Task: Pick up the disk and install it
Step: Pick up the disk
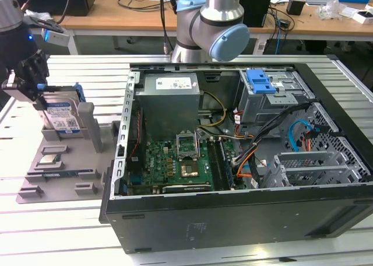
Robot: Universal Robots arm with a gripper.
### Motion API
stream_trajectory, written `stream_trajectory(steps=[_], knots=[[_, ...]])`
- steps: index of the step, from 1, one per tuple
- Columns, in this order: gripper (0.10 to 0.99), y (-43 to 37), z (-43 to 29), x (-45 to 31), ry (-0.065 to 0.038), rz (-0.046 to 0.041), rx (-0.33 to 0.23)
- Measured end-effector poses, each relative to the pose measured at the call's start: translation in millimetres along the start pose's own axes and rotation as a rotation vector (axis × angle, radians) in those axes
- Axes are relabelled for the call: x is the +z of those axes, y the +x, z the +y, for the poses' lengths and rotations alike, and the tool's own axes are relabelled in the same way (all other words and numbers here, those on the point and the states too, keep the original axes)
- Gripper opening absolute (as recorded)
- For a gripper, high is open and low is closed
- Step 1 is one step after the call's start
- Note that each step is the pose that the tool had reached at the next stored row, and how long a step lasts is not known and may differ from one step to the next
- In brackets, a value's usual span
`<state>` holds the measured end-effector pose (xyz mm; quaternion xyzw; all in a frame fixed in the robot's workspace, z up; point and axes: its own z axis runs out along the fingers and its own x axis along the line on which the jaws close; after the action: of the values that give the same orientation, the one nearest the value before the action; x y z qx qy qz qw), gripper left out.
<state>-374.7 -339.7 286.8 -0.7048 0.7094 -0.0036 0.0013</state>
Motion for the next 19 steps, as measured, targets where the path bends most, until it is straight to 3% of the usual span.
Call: stream_trajectory(steps=[2, 11, 13, 14, 16, 19], knots=[[0.373, 0.0, 0.0, 0.1, 0.000, -0.0001, 0.000], [0.373, 0.0, 0.0, 0.4, 0.000, 0.0001, 0.000], [0.384, 0.0, 0.0, 0.5, 0.000, 0.0001, 0.000], [0.447, 0.0, 0.0, 0.5, 0.000, 0.0000, 0.000], [0.447, 0.0, -0.1, 0.7, 0.000, 0.0000, 0.000], [0.447, -0.1, -6.5, 0.7, 0.000, 0.0000, 0.000]])
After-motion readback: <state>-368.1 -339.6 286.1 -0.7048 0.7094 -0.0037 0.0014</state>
